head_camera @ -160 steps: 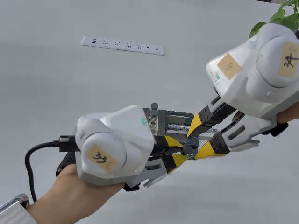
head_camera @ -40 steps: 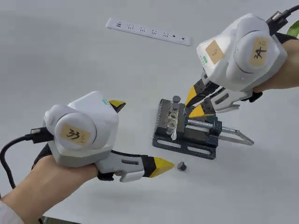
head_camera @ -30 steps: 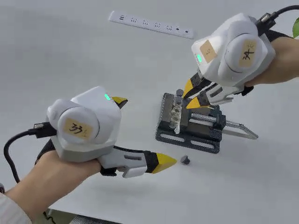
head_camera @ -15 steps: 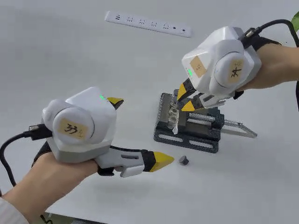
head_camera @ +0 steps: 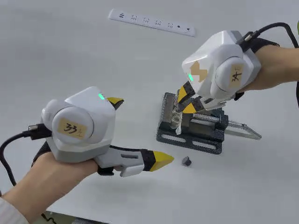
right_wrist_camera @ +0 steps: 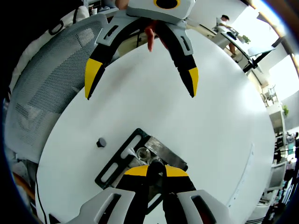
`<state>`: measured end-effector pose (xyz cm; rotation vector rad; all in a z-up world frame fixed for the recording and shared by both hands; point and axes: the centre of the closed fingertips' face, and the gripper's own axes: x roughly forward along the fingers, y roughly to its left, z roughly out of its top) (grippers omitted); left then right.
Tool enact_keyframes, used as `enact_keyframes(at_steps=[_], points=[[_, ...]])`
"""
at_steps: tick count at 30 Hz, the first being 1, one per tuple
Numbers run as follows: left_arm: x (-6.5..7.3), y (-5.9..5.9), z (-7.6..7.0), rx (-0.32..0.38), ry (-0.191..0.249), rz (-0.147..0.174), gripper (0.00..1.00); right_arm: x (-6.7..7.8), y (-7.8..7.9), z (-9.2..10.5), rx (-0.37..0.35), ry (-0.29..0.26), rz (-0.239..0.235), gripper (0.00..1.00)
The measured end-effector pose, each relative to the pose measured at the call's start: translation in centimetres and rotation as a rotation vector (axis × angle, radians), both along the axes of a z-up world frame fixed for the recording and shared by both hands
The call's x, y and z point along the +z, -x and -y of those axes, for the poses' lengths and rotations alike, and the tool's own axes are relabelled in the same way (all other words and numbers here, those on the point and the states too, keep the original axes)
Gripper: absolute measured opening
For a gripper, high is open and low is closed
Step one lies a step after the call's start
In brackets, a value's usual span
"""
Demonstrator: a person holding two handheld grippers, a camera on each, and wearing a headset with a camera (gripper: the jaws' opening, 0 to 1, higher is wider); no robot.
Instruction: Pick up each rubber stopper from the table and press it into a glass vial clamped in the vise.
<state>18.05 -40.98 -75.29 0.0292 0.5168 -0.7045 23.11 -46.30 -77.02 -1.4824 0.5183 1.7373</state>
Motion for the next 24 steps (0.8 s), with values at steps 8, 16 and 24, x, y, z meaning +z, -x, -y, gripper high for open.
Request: enact_keyframes(at_steps=[8, 16, 24], points=[[-0.26, 0.08, -0.04, 0.0, 0.001, -0.005, 0.98, -0.11, 0.15, 0.01, 0.01, 0.013, -0.001, 0.06], [-0.39, 0.29, -0.08, 0.005, 0.005, -0.011, 0.98, -0.15, 0.25, -0.1, 0.015, 0.041, 0.0, 0.05], [-0.58, 0.2, -0.15, 0.006, 0.007, -0.01, 0.98, -0.22, -0.09, -0.22, -0.091, 0.053, -0.038, 0.05]])
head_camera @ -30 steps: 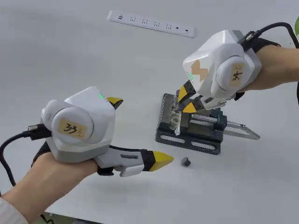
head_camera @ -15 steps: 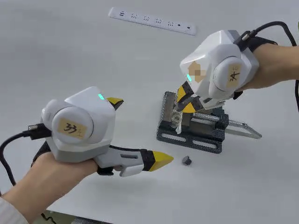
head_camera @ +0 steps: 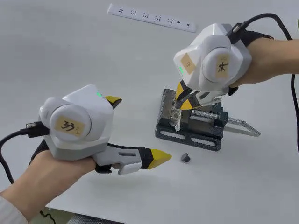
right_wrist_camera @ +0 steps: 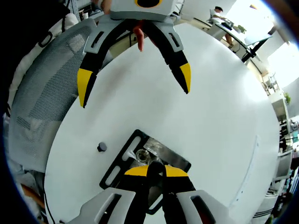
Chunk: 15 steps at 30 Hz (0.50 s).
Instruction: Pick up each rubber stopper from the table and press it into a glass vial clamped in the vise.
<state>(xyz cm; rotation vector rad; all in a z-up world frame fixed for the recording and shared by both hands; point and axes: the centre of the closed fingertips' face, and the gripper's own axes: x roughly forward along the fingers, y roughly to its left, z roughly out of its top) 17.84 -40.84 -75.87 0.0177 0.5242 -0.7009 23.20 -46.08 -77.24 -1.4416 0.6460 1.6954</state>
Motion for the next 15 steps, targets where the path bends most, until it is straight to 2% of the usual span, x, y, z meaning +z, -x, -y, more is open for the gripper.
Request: enact_keyframes(at_steps=[6, 9, 15], points=[[0.01, -0.03, 0.21, -0.001, 0.004, 0.002, 0.98, -0.06, -0.01, -0.02, -0.061, 0.03, -0.007, 0.04], [0.02, -0.05, 0.29, -0.001, 0.003, 0.002, 0.98, -0.09, 0.15, -0.14, -0.067, 0.045, -0.004, 0.04], [-0.05, -0.08, 0.39, -0.003, 0.008, 0.001, 0.97, -0.23, 0.05, 0.05, -0.084, 0.072, 0.024, 0.05]])
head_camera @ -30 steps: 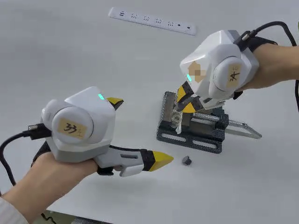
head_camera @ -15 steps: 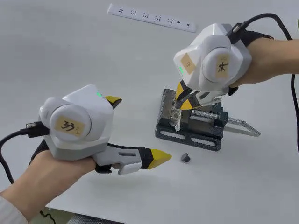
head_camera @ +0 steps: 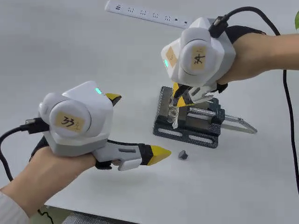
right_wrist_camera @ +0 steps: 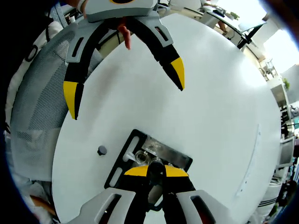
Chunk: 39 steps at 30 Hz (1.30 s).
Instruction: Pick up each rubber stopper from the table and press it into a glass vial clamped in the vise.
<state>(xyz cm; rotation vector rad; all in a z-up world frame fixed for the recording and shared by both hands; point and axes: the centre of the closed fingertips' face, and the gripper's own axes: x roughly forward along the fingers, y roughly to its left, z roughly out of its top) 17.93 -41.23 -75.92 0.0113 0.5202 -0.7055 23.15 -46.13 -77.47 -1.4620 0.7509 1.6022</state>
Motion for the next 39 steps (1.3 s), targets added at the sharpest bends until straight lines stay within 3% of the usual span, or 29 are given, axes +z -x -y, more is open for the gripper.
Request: enact_keyframes(at_steps=[17, 23, 28, 33, 39], points=[[-0.1, 0.1, 0.1, 0.0, 0.002, -0.01, 0.95, 0.1, 0.3, -0.1, 0.018, -0.043, -0.041, 0.08], [-0.2, 0.1, 0.3, -0.007, 0.004, -0.012, 0.95, 0.6, 0.1, -0.3, 0.019, -0.064, -0.041, 0.16], [-0.1, 0.1, 0.5, -0.011, 0.007, -0.01, 0.95, 1.4, -0.1, -0.3, -0.016, -0.091, -0.078, 0.22], [0.0, 0.0, 0.4, -0.013, 0.006, -0.004, 0.95, 1.9, 0.1, 0.1, -0.084, -0.104, -0.156, 0.13], [0.1, -0.1, 0.4, -0.016, 0.005, -0.003, 0.95, 1.9, -0.5, 0.2, -0.148, -0.105, -0.187, 0.05]])
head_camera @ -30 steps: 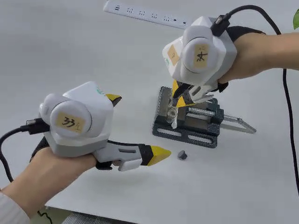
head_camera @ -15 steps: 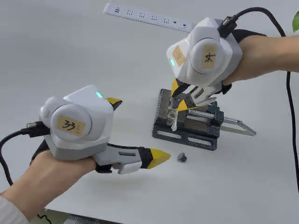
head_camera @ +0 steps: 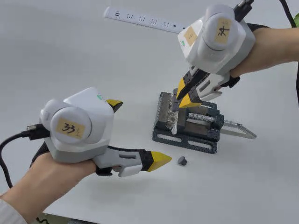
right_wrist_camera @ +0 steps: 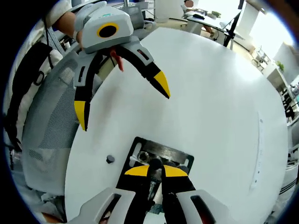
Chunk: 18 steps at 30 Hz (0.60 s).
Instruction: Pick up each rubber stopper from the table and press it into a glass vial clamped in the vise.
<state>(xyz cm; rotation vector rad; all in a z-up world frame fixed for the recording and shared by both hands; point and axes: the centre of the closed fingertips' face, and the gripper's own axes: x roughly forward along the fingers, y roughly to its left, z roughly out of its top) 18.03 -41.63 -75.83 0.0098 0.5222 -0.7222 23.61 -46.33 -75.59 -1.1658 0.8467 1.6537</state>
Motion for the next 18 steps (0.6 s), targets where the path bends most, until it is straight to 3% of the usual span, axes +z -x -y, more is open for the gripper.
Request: enact_keyframes(at_steps=[7, 18], points=[[-0.14, 0.11, -0.03, 0.001, 0.0, -0.005, 0.95, -0.16, 0.53, -0.31, -0.026, -0.006, -0.032, 0.0], [-0.6, 0.37, -0.25, 0.004, -0.001, -0.017, 0.95, -0.77, 0.42, -0.39, -0.015, 0.004, -0.027, 0.0]])
